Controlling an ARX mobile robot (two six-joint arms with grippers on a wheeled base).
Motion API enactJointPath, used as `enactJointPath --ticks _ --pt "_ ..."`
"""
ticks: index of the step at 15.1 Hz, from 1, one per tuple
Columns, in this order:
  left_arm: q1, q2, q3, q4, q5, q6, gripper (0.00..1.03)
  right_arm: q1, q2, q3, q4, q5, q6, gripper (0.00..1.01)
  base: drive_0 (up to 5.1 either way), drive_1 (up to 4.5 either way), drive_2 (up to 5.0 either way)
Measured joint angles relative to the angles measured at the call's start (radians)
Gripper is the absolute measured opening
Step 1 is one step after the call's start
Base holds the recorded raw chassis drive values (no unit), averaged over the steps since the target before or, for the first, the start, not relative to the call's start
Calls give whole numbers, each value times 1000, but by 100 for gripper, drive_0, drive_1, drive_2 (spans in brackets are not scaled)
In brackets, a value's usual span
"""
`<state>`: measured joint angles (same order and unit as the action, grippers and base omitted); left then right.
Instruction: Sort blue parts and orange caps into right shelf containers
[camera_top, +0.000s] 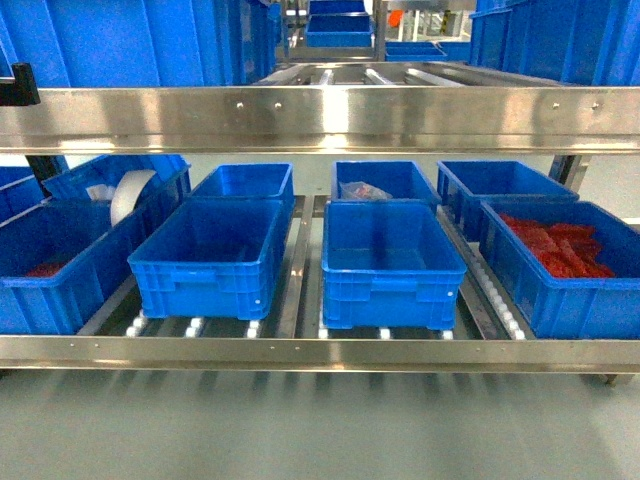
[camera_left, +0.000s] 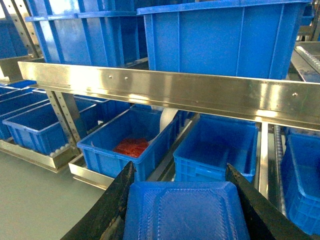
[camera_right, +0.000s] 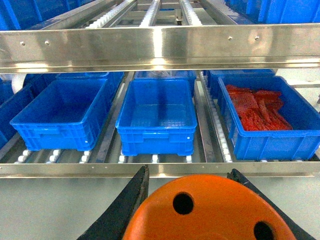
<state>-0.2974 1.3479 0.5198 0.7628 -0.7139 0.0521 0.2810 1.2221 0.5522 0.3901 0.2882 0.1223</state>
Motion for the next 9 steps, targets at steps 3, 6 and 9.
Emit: enactJointPath --ticks 3,6,9 --pt "0 0 0 0 0 0 41 0 0 0 0 0 0 42 7 405 -392" --pt "0 0 0 0 0 0 41 0 0 0 0 0 0 42 7 405 -392" --pt "0 0 0 0 0 0 41 0 0 0 0 0 0 42 7 405 -392"
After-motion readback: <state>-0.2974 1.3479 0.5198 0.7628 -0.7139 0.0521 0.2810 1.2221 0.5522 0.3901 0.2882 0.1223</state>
